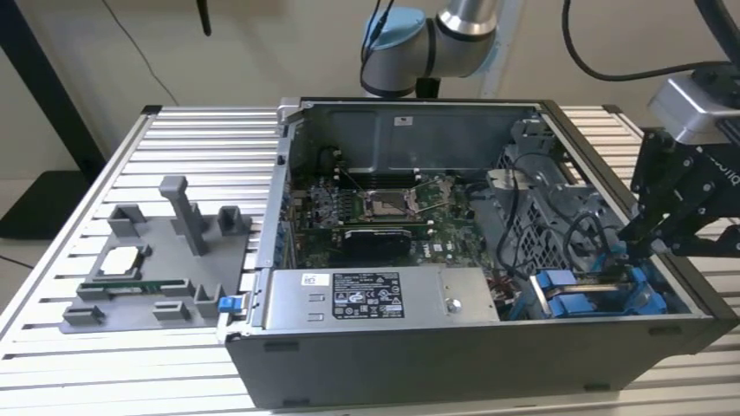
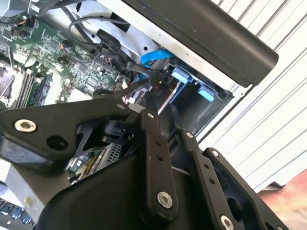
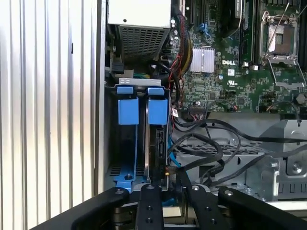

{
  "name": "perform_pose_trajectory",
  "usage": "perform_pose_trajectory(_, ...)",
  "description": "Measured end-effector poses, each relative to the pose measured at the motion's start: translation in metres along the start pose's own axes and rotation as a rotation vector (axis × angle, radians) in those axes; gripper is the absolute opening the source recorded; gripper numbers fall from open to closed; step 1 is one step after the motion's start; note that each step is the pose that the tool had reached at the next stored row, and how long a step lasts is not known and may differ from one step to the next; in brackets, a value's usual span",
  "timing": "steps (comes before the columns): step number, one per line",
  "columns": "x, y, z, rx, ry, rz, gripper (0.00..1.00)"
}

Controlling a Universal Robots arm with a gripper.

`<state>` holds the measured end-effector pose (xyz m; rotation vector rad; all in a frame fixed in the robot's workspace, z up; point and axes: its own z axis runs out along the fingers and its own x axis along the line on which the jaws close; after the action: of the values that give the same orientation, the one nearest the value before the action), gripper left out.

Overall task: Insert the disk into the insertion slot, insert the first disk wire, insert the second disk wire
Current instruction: 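Insert the first disk wire, then insert the second disk wire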

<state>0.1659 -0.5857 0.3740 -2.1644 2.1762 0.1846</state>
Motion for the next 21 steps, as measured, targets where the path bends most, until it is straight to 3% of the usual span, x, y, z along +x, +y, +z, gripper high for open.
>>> perform_pose_trajectory(3,0.0000,0.0000,-0.0002,0.0000,0.0000,0.000,1.00)
perform_pose_trajectory(7,-0.0013,0.0003,-0.0078,0.0001,0.0003,0.000,1.00)
perform_pose_trajectory(21,-0.0022,-0.0103,-0.0085,0.0015,0.0001,0.000,1.00)
